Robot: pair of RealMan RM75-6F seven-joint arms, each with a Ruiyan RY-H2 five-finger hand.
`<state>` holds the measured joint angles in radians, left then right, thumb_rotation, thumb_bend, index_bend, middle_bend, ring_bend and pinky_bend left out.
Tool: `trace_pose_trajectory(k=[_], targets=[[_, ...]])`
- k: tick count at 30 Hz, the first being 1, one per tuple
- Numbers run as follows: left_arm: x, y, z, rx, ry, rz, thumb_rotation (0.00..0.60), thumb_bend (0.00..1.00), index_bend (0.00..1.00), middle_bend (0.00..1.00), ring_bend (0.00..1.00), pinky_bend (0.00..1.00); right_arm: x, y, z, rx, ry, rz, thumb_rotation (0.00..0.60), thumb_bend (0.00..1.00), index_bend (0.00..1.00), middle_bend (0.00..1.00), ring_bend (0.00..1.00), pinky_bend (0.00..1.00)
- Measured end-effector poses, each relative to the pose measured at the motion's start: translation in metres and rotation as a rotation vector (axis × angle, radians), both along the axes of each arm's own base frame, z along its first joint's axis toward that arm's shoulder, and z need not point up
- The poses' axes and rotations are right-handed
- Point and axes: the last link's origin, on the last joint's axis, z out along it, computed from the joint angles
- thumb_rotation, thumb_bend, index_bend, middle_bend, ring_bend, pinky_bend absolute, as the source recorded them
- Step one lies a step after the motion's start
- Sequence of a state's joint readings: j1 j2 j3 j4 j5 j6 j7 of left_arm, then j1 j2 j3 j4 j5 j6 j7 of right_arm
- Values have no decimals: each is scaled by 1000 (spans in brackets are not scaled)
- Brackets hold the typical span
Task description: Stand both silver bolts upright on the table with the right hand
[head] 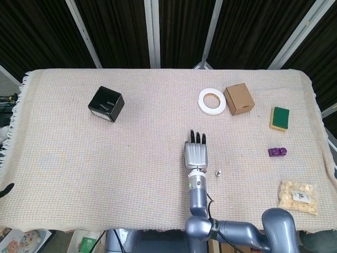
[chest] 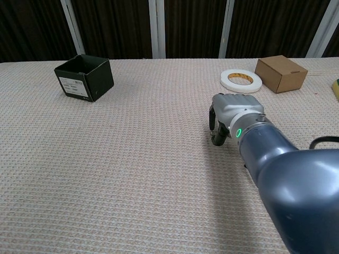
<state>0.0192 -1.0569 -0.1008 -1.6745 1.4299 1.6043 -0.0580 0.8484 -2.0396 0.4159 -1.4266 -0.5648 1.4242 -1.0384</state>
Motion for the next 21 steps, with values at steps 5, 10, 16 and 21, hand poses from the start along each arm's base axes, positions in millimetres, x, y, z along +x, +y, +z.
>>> trace_pose_trajectory(k=[5,10,16,21], targets=[[0,1,-1,-4,3,2,600,147,169,104,0,48,2,-2,-1,-1,-5,1,600,375,496,0,0,0],[0,1,-1,-4,3,3,600,147,169,104,0,49,2,-5,-3,2,-2,-2,600,375,497,0,0,0],[0,2,0,0,2,6,600,147,169,104,0,48,2,-8,-3,1,-2,-8,600,374,506,0,0,0],[0,2,-1,-2,4,5,600,147,170,106,0,48,1,-9,-3,3,2,-12,600,374,511,0,0,0]])
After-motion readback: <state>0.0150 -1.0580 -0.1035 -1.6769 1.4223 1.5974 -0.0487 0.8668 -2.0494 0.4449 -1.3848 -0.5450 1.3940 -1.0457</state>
